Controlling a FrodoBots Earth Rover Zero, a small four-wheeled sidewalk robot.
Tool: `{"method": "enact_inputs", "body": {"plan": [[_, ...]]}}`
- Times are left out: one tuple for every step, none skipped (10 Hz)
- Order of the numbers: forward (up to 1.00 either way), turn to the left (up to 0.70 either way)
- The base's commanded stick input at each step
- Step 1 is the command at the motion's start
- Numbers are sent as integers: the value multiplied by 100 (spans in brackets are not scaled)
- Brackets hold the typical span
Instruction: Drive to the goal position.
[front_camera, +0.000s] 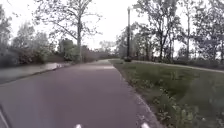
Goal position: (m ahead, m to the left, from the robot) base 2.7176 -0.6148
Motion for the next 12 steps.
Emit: {"method": "enact_inputs", "body": {"plan": [[100,0],[100,0],[100,0],[100,0],[100,0],[100,0],[100,0],[100,0],[100,0],[100,0],[100,0],[100,0]]}}
